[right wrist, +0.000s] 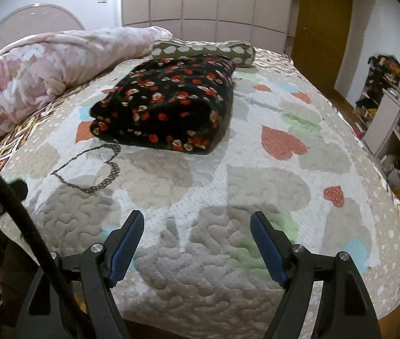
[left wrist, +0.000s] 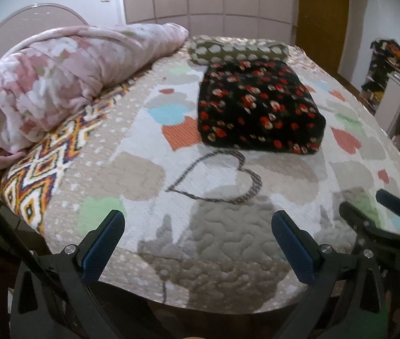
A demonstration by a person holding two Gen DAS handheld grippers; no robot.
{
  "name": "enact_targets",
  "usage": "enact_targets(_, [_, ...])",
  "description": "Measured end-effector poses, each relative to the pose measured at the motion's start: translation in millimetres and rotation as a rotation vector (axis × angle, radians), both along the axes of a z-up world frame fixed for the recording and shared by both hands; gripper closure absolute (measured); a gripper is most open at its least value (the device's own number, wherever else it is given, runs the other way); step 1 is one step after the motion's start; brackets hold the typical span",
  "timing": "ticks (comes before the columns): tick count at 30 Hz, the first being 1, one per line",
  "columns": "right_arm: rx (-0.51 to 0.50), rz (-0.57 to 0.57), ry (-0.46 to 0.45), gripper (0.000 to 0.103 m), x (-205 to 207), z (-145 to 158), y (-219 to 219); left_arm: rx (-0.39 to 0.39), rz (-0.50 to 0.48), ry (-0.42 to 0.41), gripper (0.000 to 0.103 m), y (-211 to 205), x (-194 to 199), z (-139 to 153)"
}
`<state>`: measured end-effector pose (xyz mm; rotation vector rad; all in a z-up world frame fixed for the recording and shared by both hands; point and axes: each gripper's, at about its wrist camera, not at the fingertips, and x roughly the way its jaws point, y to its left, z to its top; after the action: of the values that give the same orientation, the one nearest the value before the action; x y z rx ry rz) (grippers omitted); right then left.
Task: Fold large clothes
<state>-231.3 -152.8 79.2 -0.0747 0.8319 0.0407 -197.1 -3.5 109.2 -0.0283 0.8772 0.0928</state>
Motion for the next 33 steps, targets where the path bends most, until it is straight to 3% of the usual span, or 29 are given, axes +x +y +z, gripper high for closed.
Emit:
enact_targets(16, [0.013, -0.047, 0.057, 0.021, 22, -28, -15, 0.004, -0.043, 0.108, 0.0, -13, 27, -39])
enact_targets(33, [-0.039, -0.012, 0.089, 0.02, 30, -39, 7, -0.059, -0.026, 0.163, 0.0, 3, 37, -59])
